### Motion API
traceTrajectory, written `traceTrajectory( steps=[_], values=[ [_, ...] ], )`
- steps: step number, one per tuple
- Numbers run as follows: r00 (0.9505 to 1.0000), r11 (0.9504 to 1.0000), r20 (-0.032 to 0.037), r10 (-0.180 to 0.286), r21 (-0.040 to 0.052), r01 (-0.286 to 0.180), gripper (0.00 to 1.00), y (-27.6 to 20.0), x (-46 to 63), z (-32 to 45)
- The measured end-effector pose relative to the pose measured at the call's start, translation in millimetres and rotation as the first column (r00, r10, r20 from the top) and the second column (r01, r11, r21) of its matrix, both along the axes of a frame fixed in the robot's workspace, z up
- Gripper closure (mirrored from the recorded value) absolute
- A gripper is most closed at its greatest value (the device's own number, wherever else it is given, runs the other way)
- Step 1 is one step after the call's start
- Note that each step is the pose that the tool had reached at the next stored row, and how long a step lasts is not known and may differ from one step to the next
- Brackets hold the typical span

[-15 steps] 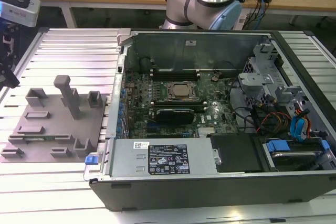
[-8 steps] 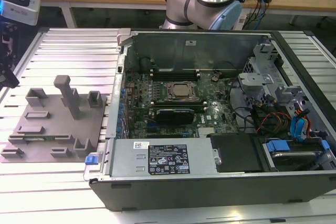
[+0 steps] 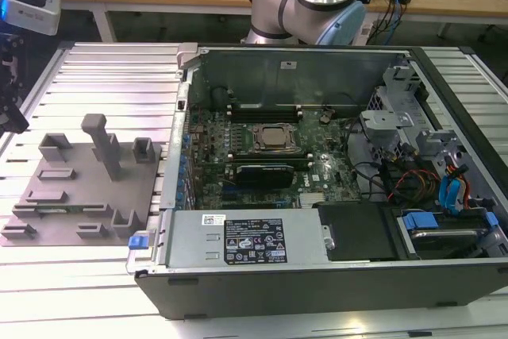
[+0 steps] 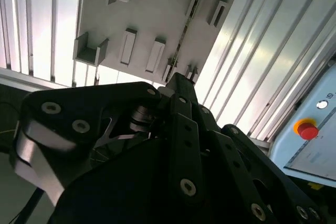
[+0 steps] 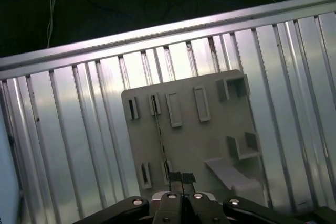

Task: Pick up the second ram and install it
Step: 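Pick up the second ram and move it above second insertion slot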

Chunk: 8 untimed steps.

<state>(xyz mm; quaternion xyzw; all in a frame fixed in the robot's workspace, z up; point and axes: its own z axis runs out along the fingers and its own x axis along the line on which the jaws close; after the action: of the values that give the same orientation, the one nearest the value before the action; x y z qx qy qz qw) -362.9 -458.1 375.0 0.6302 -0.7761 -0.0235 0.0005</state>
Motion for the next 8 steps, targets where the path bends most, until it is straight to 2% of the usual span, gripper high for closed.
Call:
traceTrajectory(
  steps=[8],
  values=[
    [0.9971,0.9971,0.0,0.076,0.0001,-0.076,0.92,0.0,0.0,0.0]
  ],
)
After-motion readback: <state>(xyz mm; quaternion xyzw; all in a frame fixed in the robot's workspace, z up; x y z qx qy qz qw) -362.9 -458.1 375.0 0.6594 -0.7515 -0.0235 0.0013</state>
